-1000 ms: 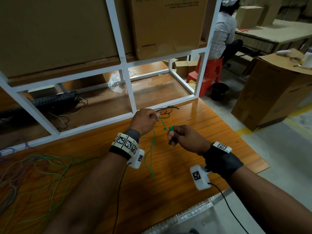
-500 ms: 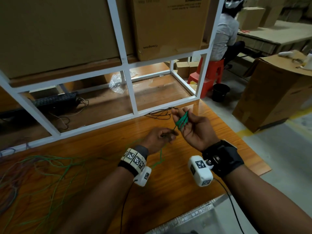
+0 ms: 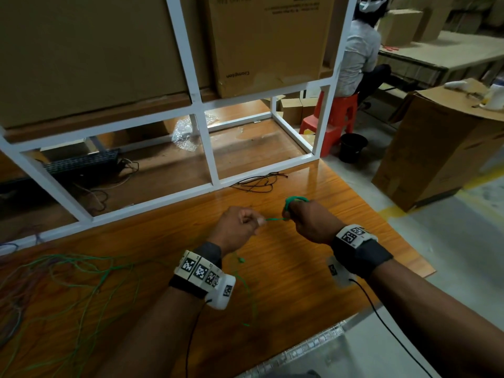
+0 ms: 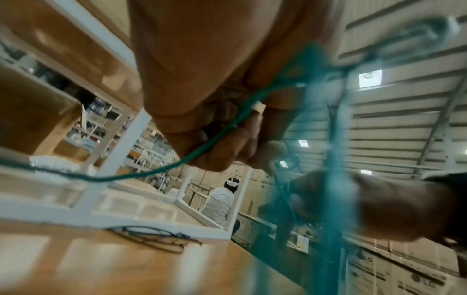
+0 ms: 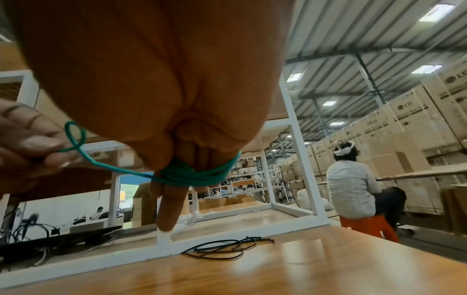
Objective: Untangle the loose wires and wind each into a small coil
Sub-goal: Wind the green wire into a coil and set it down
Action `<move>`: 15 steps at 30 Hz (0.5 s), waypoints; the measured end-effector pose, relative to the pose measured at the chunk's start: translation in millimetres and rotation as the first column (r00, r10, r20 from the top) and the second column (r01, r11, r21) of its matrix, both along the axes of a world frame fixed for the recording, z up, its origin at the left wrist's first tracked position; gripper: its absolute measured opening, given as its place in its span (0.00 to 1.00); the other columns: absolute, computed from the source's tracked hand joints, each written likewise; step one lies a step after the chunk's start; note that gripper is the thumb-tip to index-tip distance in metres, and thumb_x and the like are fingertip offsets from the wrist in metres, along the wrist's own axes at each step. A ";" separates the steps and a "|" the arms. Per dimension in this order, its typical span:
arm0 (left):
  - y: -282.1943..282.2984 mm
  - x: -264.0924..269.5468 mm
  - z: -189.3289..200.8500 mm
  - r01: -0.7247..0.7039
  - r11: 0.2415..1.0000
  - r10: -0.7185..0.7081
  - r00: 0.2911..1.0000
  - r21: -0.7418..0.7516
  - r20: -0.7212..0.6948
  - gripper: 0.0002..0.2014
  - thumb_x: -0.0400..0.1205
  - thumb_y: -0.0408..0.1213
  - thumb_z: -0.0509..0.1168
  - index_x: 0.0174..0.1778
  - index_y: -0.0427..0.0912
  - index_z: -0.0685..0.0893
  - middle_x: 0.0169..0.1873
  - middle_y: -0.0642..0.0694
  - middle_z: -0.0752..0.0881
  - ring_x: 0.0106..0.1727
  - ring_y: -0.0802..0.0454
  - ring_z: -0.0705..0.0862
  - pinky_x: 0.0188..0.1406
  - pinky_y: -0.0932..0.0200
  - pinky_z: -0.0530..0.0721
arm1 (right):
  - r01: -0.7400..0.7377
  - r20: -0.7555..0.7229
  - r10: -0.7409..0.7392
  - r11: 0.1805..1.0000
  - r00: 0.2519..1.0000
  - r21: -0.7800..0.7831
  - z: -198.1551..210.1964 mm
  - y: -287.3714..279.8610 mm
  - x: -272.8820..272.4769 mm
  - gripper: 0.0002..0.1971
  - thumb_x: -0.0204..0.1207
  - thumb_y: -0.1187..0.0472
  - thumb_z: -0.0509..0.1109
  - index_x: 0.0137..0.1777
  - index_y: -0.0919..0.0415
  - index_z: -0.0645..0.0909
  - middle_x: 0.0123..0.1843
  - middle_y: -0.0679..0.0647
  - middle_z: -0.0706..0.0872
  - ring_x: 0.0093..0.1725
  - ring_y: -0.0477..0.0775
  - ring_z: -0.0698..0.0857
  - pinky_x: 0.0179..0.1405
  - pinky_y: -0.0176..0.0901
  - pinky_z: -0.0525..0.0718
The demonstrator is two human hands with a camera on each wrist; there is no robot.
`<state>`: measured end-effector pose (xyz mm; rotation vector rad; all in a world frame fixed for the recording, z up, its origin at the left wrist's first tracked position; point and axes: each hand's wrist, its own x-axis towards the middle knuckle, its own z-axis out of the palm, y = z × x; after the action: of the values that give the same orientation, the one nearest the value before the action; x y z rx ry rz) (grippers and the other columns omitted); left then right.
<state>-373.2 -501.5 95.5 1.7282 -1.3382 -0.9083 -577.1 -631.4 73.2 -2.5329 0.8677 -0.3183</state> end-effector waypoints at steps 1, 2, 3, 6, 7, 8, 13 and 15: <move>-0.4 8.1 2.5 -0.010 1.000 0.010 0.999 -0.001 0.042 0.06 0.84 0.41 0.71 0.41 0.51 0.90 0.37 0.52 0.90 0.40 0.54 0.88 0.44 0.48 0.87 | -0.030 -0.049 0.030 0.999 0.998 0.015 -0.4 0.6 -3.5 0.08 0.84 0.68 0.64 0.48 0.56 0.83 0.45 0.50 0.87 0.41 0.54 0.86 0.44 0.55 0.86; -0.7 16.6 4.7 -0.012 1.000 0.012 0.997 0.001 0.077 0.08 0.84 0.41 0.71 0.39 0.51 0.90 0.39 0.53 0.90 0.44 0.52 0.88 0.47 0.48 0.86 | -0.056 -0.072 0.058 0.998 0.996 0.030 -1.2 0.3 -6.8 0.09 0.82 0.68 0.64 0.47 0.56 0.81 0.44 0.50 0.87 0.41 0.53 0.86 0.44 0.55 0.87; 0.3 24.1 8.8 -0.003 1.000 0.003 0.995 0.005 0.104 0.08 0.83 0.41 0.71 0.38 0.50 0.90 0.39 0.56 0.90 0.46 0.54 0.87 0.49 0.50 0.85 | -0.069 -0.093 0.073 0.996 0.993 0.047 0.6 1.3 -9.0 0.08 0.82 0.68 0.63 0.47 0.56 0.81 0.44 0.50 0.87 0.41 0.53 0.86 0.44 0.57 0.87; 1.5 39.8 16.3 0.025 0.999 -0.026 0.997 0.020 0.073 0.09 0.83 0.42 0.70 0.39 0.45 0.90 0.34 0.59 0.88 0.43 0.63 0.83 0.50 0.53 0.79 | -0.117 -0.128 0.129 0.988 0.983 0.103 6.4 8.1 -7.9 0.06 0.84 0.65 0.61 0.48 0.59 0.80 0.45 0.54 0.87 0.41 0.55 0.86 0.43 0.57 0.86; 0.9 41.7 18.3 0.021 1.000 -0.022 0.998 0.018 0.058 0.10 0.84 0.42 0.70 0.39 0.44 0.90 0.32 0.60 0.87 0.40 0.64 0.82 0.49 0.54 0.78 | -0.138 -0.135 0.154 0.983 0.979 0.121 9.0 11.7 -5.7 0.07 0.85 0.64 0.61 0.47 0.60 0.79 0.46 0.55 0.87 0.40 0.55 0.86 0.42 0.56 0.86; -1.3 42.4 18.1 0.012 1.000 -0.012 0.998 0.010 0.060 0.11 0.85 0.43 0.69 0.38 0.43 0.90 0.31 0.61 0.86 0.39 0.64 0.81 0.47 0.55 0.78 | -0.163 -0.142 0.181 0.978 0.973 0.131 10.8 15.2 -3.5 0.07 0.85 0.63 0.61 0.47 0.59 0.79 0.45 0.55 0.87 0.39 0.53 0.85 0.40 0.55 0.84; -18.5 33.0 17.9 -0.019 1.000 0.018 0.995 0.012 0.094 0.14 0.87 0.46 0.65 0.40 0.44 0.89 0.43 0.51 0.88 0.48 0.52 0.84 0.51 0.54 0.80 | -0.210 -0.098 0.282 0.867 0.954 0.453 14.4 34.2 11.5 0.15 0.91 0.54 0.61 0.42 0.51 0.82 0.38 0.49 0.90 0.41 0.48 0.88 0.50 0.46 0.84; -24.5 26.4 18.5 0.015 1.000 -0.016 0.995 0.008 0.102 0.14 0.87 0.46 0.65 0.40 0.46 0.90 0.48 0.51 0.89 0.53 0.54 0.85 0.55 0.55 0.80 | -0.277 0.097 0.294 0.670 0.951 0.689 18.5 43.5 16.8 0.18 0.92 0.51 0.60 0.48 0.62 0.84 0.36 0.49 0.88 0.50 0.55 0.89 0.64 0.54 0.85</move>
<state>-346.8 -526.0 114.0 1.7930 -1.4173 -0.8439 -560.3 -587.9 91.7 -1.8966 0.4461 0.1347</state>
